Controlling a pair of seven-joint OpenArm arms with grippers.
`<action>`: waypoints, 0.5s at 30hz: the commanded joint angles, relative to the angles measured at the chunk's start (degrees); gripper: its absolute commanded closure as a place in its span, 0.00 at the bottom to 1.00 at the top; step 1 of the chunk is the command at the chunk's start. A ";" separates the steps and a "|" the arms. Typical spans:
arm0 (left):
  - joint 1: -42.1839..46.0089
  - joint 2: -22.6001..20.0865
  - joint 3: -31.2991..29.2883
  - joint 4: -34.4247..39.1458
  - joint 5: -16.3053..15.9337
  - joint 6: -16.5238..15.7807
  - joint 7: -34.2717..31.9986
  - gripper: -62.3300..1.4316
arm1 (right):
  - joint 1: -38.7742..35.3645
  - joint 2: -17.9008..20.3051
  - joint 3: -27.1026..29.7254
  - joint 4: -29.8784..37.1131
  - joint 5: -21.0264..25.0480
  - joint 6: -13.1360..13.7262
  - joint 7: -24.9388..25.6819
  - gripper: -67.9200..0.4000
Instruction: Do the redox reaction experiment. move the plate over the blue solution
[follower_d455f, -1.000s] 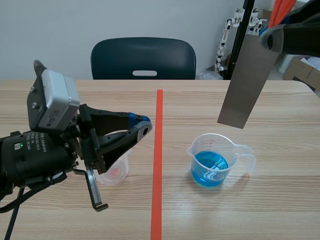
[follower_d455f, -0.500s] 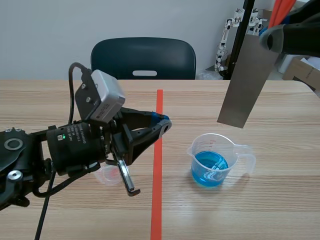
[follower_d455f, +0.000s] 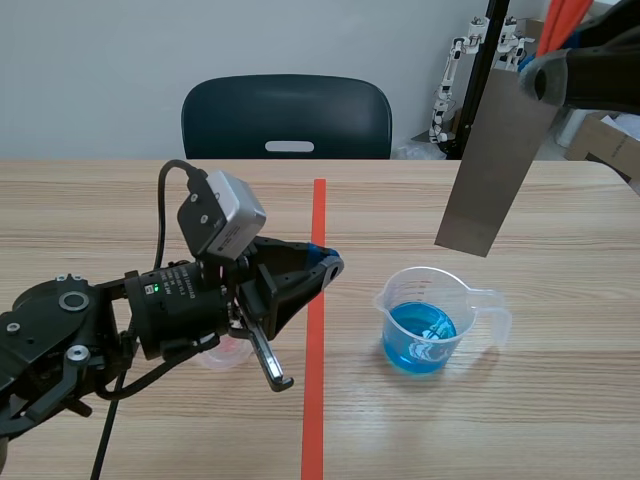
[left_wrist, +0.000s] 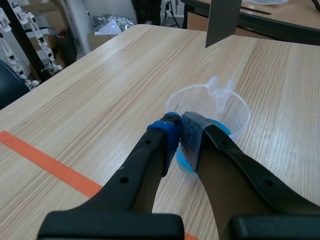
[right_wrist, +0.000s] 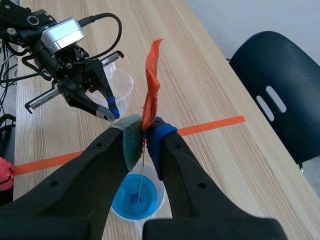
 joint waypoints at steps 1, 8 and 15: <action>-0.98 0.61 0.81 1.60 -0.61 0.02 -0.39 0.91 | 0.68 0.15 0.20 0.04 1.03 0.46 0.85 0.98; -3.23 1.64 3.76 1.60 -0.66 0.26 0.81 0.91 | 0.68 0.15 0.20 0.04 1.03 0.46 0.85 0.98; -4.11 2.82 3.76 1.60 -0.66 1.44 2.64 0.91 | 0.68 0.15 0.20 0.04 1.03 0.46 0.85 0.98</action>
